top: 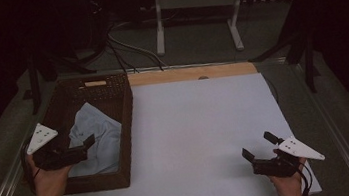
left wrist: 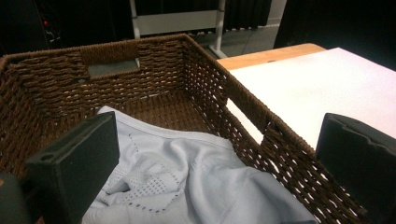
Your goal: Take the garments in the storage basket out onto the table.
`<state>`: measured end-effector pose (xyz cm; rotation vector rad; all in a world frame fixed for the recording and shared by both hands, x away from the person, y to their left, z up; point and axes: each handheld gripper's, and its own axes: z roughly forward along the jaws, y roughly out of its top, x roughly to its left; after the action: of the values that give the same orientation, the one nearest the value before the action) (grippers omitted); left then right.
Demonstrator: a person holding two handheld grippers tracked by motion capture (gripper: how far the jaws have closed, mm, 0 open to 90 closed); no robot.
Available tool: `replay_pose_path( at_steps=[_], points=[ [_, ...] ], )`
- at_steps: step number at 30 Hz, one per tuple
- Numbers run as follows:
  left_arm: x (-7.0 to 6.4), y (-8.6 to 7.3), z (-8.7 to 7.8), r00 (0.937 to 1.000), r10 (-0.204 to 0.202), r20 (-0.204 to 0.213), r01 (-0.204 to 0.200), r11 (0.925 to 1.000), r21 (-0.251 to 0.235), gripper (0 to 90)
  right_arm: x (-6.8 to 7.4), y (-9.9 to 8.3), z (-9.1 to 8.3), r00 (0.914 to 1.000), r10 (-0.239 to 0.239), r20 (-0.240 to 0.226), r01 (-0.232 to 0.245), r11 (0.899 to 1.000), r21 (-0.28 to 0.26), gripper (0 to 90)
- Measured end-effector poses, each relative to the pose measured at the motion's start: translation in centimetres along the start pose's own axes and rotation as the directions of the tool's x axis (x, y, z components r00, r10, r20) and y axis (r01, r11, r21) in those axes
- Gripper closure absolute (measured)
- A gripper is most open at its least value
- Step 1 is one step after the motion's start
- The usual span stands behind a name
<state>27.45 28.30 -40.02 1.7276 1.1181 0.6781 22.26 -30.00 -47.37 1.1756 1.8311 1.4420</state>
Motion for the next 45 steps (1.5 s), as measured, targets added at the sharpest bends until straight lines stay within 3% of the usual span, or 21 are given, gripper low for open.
replay_pose_path(
  at_steps=[6,25,38,45],
  points=[
    [0.2,0.3,0.6,0.9999,0.015,-0.008,-0.015,0.9997,0.021,1.3,-0.1,0.0,0.0,1.0,0.001,0.001,-0.001,1.0,-0.002,0.0],
    [1.1,0.7,2.4,0.9996,0.01,-0.025,-0.008,0.9973,0.073,1.3,-0.1,0.0,0.0,1.0,0.006,0.002,-0.006,1.0,-0.006,0.0],
    [1.4,1.3,3.6,0.9988,0.036,-0.034,-0.032,0.9931,0.113,1.3,-0.1,0.0,0.0,1.0,0.007,-0.003,-0.007,1.0,-0.004,0.0],
    [1.6,1.4,4.5,0.9992,0.036,-0.016,-0.033,0.9897,0.139,1.3,-0.1,0.0,0.0,1.0,0.006,-0.002,-0.006,1.0,-0.005,0.0]
  ],
)
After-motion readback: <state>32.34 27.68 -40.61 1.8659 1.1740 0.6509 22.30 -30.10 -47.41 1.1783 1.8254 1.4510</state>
